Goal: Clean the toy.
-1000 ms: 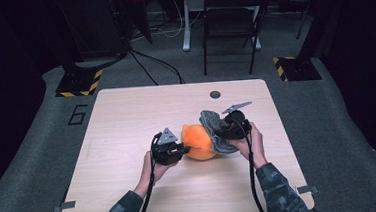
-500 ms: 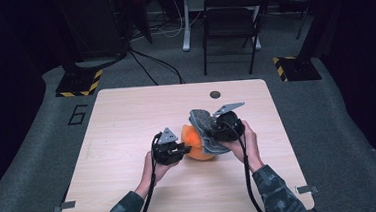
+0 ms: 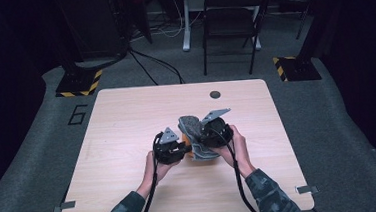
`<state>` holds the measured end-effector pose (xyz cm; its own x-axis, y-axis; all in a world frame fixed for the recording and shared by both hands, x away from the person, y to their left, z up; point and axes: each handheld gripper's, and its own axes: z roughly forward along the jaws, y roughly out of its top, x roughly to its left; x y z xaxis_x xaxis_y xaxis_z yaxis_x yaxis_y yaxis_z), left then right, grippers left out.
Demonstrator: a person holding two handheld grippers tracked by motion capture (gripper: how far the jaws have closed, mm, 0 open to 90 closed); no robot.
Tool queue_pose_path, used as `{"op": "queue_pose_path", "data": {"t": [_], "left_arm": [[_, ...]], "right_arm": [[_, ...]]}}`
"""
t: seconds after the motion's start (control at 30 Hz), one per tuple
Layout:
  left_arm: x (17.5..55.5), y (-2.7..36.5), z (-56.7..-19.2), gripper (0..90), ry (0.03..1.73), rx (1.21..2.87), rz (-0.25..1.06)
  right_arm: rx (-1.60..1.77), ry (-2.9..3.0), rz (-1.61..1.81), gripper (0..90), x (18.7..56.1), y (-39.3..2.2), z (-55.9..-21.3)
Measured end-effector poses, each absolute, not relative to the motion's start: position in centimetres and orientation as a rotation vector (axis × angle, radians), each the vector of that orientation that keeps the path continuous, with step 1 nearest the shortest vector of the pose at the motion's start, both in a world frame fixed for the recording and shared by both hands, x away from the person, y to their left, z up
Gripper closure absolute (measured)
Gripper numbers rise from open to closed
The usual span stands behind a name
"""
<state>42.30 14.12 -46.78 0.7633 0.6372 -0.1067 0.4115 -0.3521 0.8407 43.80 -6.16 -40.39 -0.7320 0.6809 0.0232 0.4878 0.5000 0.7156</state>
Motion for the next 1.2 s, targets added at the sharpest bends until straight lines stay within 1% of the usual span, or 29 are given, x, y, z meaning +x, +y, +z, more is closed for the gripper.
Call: {"op": "queue_pose_path", "data": {"t": [0.77, 1.2], "left_arm": [[42.4, 14.5, -46.9, 74.9, 0.782, 1.996, 0.273], [42.4, 14.5, -47.0, 74.7, 0.782, 1.993, 0.272]], "right_arm": [[1.146, 2.478, 1.024, 73.7, 45.4, -10.0, -41.5], [1.313, 2.429, 0.96, 73.6, 47.1, -12.6, -43.6]]}}
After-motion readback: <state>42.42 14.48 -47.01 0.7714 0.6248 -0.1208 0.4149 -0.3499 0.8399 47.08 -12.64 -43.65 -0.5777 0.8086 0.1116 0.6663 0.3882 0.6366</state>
